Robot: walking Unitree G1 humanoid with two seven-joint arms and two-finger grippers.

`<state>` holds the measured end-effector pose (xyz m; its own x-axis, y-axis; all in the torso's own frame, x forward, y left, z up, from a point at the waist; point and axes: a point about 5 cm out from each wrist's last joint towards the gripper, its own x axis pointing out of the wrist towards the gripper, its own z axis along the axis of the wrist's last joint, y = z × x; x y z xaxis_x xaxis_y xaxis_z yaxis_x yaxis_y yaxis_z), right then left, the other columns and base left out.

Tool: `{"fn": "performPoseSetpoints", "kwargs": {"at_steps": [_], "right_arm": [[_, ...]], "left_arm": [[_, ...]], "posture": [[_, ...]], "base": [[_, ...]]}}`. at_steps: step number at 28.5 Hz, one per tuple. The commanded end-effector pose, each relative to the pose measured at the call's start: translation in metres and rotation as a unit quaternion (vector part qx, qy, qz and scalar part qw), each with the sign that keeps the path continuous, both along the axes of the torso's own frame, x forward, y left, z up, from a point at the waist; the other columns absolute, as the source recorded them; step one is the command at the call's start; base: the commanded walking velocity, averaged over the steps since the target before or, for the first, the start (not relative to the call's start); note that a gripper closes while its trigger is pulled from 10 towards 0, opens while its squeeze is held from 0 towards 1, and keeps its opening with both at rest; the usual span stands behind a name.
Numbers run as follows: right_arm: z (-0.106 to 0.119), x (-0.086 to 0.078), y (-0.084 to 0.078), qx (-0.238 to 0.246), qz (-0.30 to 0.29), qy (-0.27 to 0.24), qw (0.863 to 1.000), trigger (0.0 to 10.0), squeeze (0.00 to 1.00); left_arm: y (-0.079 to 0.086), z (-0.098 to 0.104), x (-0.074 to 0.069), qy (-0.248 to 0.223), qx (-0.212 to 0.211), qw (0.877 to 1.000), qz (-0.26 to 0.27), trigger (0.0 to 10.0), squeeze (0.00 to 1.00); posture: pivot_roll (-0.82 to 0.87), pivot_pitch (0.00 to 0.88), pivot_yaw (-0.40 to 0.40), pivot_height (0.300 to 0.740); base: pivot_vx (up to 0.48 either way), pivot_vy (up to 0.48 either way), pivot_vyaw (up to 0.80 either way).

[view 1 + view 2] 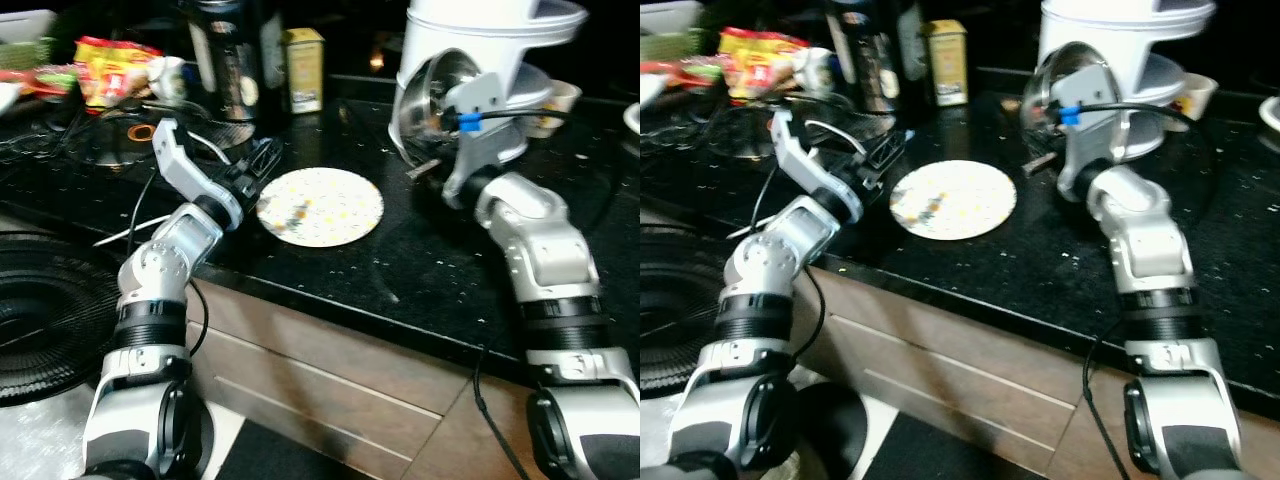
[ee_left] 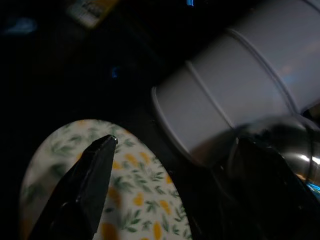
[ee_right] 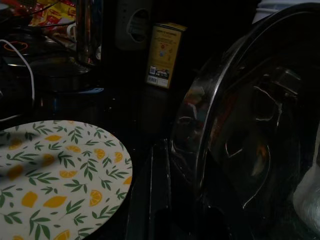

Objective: Kitchen organization

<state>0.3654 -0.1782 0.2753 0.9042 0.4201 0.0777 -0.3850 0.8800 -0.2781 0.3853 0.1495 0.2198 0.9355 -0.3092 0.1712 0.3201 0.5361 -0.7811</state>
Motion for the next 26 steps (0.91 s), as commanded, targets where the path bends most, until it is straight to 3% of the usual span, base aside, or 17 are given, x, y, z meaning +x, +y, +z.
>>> {"fn": "performPoseSetpoints", "kwargs": {"at_steps": [1, 7, 10, 15, 18, 26], "right_arm": [[0.009, -0.003, 0.003, -0.013, 0.01, -0.012, 1.0, 10.0, 0.0], [0.009, -0.002, -0.004, -0.03, 0.003, -0.006, 1.0, 10.0, 0.0], [0.011, -0.002, -0.005, -0.039, 0.001, -0.007, 0.999, 10.0, 0.0], [0.012, -0.002, -0.004, -0.042, 0.004, -0.006, 0.999, 10.0, 0.0], [0.015, -0.003, 0.0, -0.051, 0.013, -0.005, 0.999, 10.0, 0.0], [0.021, -0.005, 0.002, -0.053, 0.015, -0.015, 0.998, 10.0, 0.0]], "left_arm": [[0.013, -0.013, 0.004, 0.052, -0.02, 0.998, 0.03, 10.0, 0.0], [0.012, -0.015, 0.004, 0.106, -0.034, 0.992, 0.059, 10.0, 0.0], [0.004, -0.022, 0.002, 0.153, -0.006, 0.988, 0.033, 10.0, 0.0], [0.002, -0.022, 0.002, 0.163, -0.01, 0.986, 0.024, 10.0, 0.0], [0.002, -0.026, 0.001, 0.204, 0.026, 0.979, 0.004, 10.0, 0.0], [0.001, -0.025, 0.001, 0.212, 0.062, 0.974, -0.042, 10.0, 0.0]], "posture": [[-0.03, 0.0, 0.012, 0.74], [-0.03, 0.0, 0.005, 0.74], [-0.03, 0.0, 0.002, 0.74], [-0.03, 0.0, 0.003, 0.74], [-0.02, 0.0, 0.005, 0.74], [-0.03, 0.0, 0.011, 0.74]], "base": [[0.0, 0.0, 0.0], [0.0, 0.0, 0.0], [0.0, 0.0, 0.0], [0.0, 0.0, 0.0], [0.0, 0.0, 0.0], [0.0, 0.0, 0.0]]}}
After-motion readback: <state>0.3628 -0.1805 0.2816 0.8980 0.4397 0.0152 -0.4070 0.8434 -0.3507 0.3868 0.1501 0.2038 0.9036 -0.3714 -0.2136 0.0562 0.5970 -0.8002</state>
